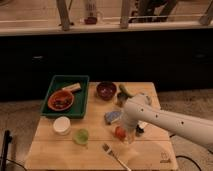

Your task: Place apple in paper cup

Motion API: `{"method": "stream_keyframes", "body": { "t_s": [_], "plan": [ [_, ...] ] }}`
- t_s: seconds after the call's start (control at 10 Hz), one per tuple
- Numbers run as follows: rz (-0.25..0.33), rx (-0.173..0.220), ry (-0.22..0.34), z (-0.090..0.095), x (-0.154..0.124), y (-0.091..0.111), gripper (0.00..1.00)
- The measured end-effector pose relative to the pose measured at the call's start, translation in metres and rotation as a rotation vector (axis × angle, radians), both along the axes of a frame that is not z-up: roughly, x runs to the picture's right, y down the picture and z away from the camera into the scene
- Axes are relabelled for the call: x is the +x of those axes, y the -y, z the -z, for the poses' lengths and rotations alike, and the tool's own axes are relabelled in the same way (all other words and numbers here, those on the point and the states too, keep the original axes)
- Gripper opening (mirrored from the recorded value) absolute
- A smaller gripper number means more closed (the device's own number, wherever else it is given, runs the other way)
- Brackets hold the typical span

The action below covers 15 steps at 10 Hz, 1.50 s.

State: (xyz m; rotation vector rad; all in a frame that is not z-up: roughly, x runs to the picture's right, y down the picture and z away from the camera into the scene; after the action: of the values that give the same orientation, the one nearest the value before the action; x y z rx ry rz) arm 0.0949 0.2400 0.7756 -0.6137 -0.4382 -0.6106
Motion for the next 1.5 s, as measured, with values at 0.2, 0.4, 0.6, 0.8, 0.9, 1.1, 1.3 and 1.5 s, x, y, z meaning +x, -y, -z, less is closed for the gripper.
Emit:
{"method": "stream_keyframes", "body": {
  "t_s": [0.2, 0.4, 0.6, 0.8, 0.9, 1.1, 1.3, 1.5],
  "plan": [
    [0.005, -0.008, 0.011, -0.0047, -0.0008, -0.0029, 0.8],
    [0.011, -0.012, 0.016, -0.007, -0.0021, -0.0028, 0.8],
    [0.015, -0.016, 0.015, -0.0078, -0.0012, -0.0021, 0.8],
    [0.016, -0.017, 0.016, -0.0081, -0.0019, -0.002, 0.8],
    [0.016, -0.018, 0.016, -0.0079, -0.002, -0.0023, 0.8],
    [0.017, -0.02, 0.016, -0.0073, -0.0025, -0.0035, 0.8],
    [0.018, -0.016, 0.018, -0.0056, -0.003, -0.004, 0.75],
    [0.018, -0.01, 0.021, -0.0046, -0.0039, -0.0042, 0.55]
  ]
}}
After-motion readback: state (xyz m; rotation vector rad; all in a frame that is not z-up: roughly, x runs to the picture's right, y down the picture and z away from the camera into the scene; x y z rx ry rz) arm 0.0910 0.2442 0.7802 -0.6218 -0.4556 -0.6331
